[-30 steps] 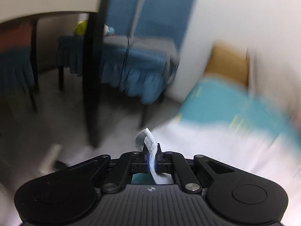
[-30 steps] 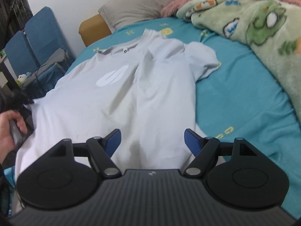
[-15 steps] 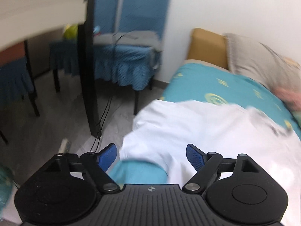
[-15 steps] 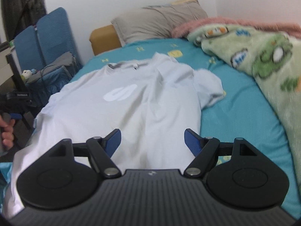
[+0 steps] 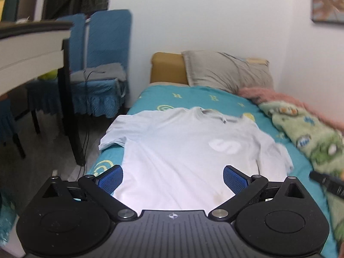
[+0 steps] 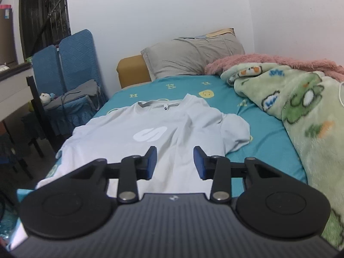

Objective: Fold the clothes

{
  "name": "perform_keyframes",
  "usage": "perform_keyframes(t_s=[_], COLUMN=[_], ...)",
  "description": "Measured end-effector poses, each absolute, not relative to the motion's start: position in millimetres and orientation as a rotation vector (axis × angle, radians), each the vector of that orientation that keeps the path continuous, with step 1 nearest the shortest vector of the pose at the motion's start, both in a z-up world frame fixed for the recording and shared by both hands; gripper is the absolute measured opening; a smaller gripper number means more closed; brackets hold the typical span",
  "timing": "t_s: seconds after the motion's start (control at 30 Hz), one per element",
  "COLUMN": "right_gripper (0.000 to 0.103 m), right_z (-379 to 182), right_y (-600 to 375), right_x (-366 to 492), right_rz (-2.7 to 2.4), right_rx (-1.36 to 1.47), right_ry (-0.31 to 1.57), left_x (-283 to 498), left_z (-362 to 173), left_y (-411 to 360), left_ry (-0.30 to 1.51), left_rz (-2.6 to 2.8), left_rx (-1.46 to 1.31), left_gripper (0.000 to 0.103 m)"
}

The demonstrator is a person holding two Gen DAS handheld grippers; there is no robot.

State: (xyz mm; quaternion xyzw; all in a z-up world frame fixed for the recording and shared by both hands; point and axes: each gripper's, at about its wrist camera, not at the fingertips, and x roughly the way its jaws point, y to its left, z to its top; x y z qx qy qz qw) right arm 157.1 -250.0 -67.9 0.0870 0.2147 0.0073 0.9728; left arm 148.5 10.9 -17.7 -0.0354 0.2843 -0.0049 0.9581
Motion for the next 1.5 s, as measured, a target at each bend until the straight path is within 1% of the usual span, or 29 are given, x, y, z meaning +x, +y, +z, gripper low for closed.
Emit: perform_keyframes(t_s=[0.07, 0.1, 0.13, 0.17, 0.2, 0.23, 0.33, 0.47, 0.67, 0.7, 0.73, 0.77, 0.9, 0.97, 1.0, 1.07, 1.1, 1.13, 1.17, 1.2, 1.23, 1.37, 1.5], right_gripper=[0.042, 0.050, 0.074, 0.088, 0.098, 0.096, 0.096, 0.096, 0.095, 0.093, 0.086, 0.084, 0.083, 0.080, 0.073, 0.052, 0.027, 0.014, 0.012, 0.007, 0.007, 0.006, 0.005], right_z=[-64, -62, -61, -60, -59, -60, -67, -90, -137, -146, -154, -162, -194, -213, -215, -212, -209, -206, -202, -196, -190, -167, -161], right_y=[-249, -250, -253, -255, -259, -264, -285, -321, -377, -387, -394, -401, -412, -416, -417, -413, -407, -398, -388, -377, -366, -312, -262], right_x=[146, 143, 141, 139, 139, 142, 155, 196, 272, 285, 298, 311, 360, 370, 372, 379, 383, 387, 389, 390, 390, 389, 388], right_rz=[0.015, 0.018, 0.022, 0.026, 0.030, 0.035, 0.069, 0.060, -0.031, -0.062, -0.086, -0.105, -0.129, -0.130, -0.131, -0.125, -0.120, -0.129, -0.144, -0.148, -0.144, -0.077, 0.103], right_rx=[0.174, 0.185, 0.202, 0.219, 0.247, 0.288, 0.441, 0.620, 0.737, 0.753, 0.755, 0.748, 0.664, 0.659, 0.660, 0.650, 0.617, 0.557, 0.487, 0.416, 0.345, 0.092, -0.057], right_ry=[0.412, 0.400, 0.390, 0.381, 0.377, 0.381, 0.401, 0.414, 0.435, 0.443, 0.449, 0.455, 0.513, 0.524, 0.512, 0.523, 0.542, 0.564, 0.572, 0.564, 0.549, 0.464, 0.438], left_x=[147, 146, 145, 145, 143, 142, 137, 137, 153, 159, 165, 172, 198, 209, 212, 215, 214, 213, 211, 208, 206, 202, 203], left_z=[-21, -21, -22, -23, -23, -23, -23, -28, -47, -52, -57, -62, -81, -88, -91, -94, -94, -92, -90, -88, -87, -81, -80], left_y=[2, -2, -3, -5, -6, -7, -13, -19, -23, -23, -22, -22, -21, -22, -25, -30, -34, -37, -38, -40, -42, -42, -42], left_ry=[0.585, 0.590, 0.590, 0.590, 0.584, 0.578, 0.568, 0.581, 0.616, 0.619, 0.618, 0.621, 0.652, 0.677, 0.689, 0.706, 0.705, 0.699, 0.691, 0.683, 0.675, 0.659, 0.660], left_rz=[-0.019, -0.028, -0.033, -0.037, -0.045, -0.053, -0.072, -0.091, -0.108, -0.115, -0.123, -0.118, -0.109, -0.117, -0.127, -0.153, -0.165, -0.175, -0.181, -0.187, -0.193, -0.208, -0.215], left_rx=[-0.045, -0.047, -0.052, -0.058, -0.059, -0.060, -0.045, -0.038, -0.046, -0.051, -0.047, -0.039, -0.050, -0.072, -0.079, -0.087, -0.082, -0.075, -0.076, -0.076, -0.077, -0.114, -0.150], left_gripper=[0.101, 0.101, 0.101, 0.101, 0.101, 0.101, 0.102, 0.102, 0.102, 0.102, 0.102, 0.102, 0.102, 0.102, 0.102, 0.101, 0.101, 0.101, 0.101, 0.101, 0.101, 0.101, 0.101])
